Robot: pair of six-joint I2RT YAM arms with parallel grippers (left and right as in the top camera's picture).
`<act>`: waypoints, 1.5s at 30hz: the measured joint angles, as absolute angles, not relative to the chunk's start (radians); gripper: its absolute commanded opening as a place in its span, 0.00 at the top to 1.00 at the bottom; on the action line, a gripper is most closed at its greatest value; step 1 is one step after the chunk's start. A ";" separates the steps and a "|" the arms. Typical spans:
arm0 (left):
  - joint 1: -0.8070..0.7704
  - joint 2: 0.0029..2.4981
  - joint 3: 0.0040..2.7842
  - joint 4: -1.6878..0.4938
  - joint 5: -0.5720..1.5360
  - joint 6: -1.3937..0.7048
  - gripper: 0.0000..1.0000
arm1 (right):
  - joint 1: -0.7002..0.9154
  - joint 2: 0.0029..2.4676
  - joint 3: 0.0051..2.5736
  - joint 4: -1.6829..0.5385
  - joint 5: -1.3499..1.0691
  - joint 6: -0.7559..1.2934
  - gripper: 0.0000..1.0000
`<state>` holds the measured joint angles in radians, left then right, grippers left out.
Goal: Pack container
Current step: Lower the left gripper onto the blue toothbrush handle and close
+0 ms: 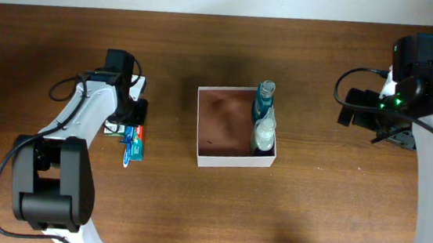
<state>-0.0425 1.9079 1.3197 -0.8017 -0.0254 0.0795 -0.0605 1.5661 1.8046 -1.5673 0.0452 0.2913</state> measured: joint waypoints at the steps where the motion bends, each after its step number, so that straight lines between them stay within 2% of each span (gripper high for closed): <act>1: -0.043 1.908 1.320 -0.801 -0.025 0.080 0.73 | -0.060 1.566 1.805 -1.567 0.045 0.291 0.02; 26: -0.043 1.908 1.248 -0.735 -0.034 0.080 0.74 | -0.060 1.566 1.805 -1.567 0.045 0.291 0.02; 28: -0.043 1.908 1.246 -0.731 -0.035 0.080 0.75 | -0.060 1.566 1.805 -1.567 0.045 0.291 0.02; 32: -0.043 1.908 1.245 -0.718 -0.035 0.080 0.85 | -0.060 1.566 1.805 -1.567 0.045 0.291 0.02; 38: -0.043 1.908 1.245 -0.714 -0.035 0.080 0.90 | -0.060 1.566 1.805 -1.567 0.045 0.291 0.02; 41: -0.043 1.908 1.245 -0.714 -0.036 0.080 0.98 | -0.060 1.566 1.805 -1.567 0.045 0.291 0.01; 45: -0.043 1.908 1.245 -0.714 -0.039 0.083 0.99 | -0.060 1.566 1.805 -1.567 0.045 0.291 0.02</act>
<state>-0.0425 1.9079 1.2449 -0.7136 -0.0387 0.0826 -0.0605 1.5661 1.8046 -1.5673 0.0452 0.2909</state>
